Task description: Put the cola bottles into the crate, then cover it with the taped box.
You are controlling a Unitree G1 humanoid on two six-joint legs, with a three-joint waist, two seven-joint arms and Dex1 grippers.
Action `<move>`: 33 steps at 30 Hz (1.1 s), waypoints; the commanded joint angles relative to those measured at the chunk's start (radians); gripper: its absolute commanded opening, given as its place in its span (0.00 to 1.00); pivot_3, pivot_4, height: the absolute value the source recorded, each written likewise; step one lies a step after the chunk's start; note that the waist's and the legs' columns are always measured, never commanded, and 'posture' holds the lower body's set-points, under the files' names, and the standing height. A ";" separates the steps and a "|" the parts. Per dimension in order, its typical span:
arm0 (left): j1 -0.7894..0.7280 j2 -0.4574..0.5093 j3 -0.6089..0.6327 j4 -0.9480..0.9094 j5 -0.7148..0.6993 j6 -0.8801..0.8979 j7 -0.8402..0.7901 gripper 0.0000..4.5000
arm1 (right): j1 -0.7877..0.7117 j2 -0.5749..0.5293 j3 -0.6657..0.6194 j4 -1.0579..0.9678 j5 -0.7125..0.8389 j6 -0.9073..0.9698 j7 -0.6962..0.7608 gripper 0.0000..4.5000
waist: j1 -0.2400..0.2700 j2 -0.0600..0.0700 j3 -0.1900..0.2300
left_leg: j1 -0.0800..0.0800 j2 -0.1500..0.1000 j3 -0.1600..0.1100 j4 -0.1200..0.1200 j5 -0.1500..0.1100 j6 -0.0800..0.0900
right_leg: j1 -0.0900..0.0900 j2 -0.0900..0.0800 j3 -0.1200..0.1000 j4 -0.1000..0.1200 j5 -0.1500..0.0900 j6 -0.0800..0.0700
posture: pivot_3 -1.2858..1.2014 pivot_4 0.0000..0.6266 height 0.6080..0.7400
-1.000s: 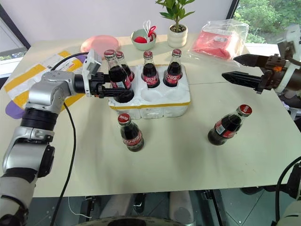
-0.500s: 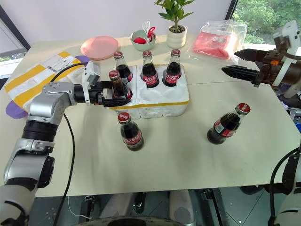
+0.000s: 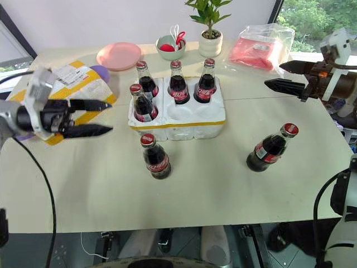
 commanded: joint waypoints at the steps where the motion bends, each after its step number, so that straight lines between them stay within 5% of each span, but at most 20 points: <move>1: 0.090 0.030 0.047 -0.143 -0.041 -0.018 -0.005 0.99 | -0.042 -0.020 -0.002 0.008 -0.011 -0.022 0.049 1.00 | -0.001 0.000 0.000 | 0.000 0.000 0.000 0.000 0.000 0.000 | 0.000 0.000 0.000 0.000 0.000 0.000 | 0.52 0.24 1.00; 11: 0.157 -0.100 -0.094 -0.206 0.042 -0.147 0.147 0.99 | -0.042 -0.061 0.004 -0.109 0.026 0.054 0.251 1.00 | -0.001 0.000 0.000 | 0.000 0.000 0.000 0.000 0.000 0.000 | 0.000 0.000 0.000 0.000 0.000 0.000 | 0.52 0.24 1.00; 33: 0.130 -0.202 -0.274 -0.151 0.104 -0.231 0.157 0.99 | -0.082 -0.036 0.017 -0.147 0.013 0.083 0.226 1.00 | 0.000 0.000 0.000 | 0.000 0.000 0.000 0.000 0.000 0.000 | 0.001 -0.001 0.000 -0.001 0.000 0.000 | 0.52 0.24 1.00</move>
